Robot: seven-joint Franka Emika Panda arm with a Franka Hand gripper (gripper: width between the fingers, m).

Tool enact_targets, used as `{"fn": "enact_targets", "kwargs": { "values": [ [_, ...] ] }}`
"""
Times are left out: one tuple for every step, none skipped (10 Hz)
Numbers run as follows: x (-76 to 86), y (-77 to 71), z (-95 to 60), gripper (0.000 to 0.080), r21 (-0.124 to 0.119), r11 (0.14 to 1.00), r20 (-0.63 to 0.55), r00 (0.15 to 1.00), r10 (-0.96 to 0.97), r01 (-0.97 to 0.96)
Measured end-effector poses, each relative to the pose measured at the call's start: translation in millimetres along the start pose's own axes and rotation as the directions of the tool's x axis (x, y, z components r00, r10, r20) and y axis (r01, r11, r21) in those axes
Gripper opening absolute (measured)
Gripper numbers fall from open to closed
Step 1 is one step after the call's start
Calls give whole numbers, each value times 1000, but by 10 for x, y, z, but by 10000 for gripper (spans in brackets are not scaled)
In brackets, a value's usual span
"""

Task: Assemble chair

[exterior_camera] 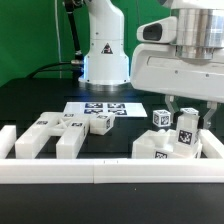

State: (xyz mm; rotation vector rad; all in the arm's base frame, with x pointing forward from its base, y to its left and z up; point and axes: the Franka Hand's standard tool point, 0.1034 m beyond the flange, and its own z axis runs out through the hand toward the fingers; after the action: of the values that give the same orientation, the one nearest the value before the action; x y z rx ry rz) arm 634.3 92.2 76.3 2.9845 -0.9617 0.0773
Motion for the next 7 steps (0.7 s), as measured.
{"fn": "enact_targets", "kwargs": {
  "values": [
    [-1, -1, 2, 291, 1, 1000, 1, 1000, 1, -1],
    [3, 0, -13, 450, 2, 1000, -1, 1000, -6, 6],
    [5, 22, -92, 582, 9, 999, -3, 999, -34, 34],
    [-18, 63, -156, 582, 12, 998, -2, 998, -65, 65],
    [-27, 115, -193, 638, 12, 996, -1, 996, -92, 92],
    [-14, 144, -223, 638, 13, 995, 0, 995, -99, 99],
    [8, 153, -250, 647, 12, 997, 2, 997, -77, 77]
  ]
}}
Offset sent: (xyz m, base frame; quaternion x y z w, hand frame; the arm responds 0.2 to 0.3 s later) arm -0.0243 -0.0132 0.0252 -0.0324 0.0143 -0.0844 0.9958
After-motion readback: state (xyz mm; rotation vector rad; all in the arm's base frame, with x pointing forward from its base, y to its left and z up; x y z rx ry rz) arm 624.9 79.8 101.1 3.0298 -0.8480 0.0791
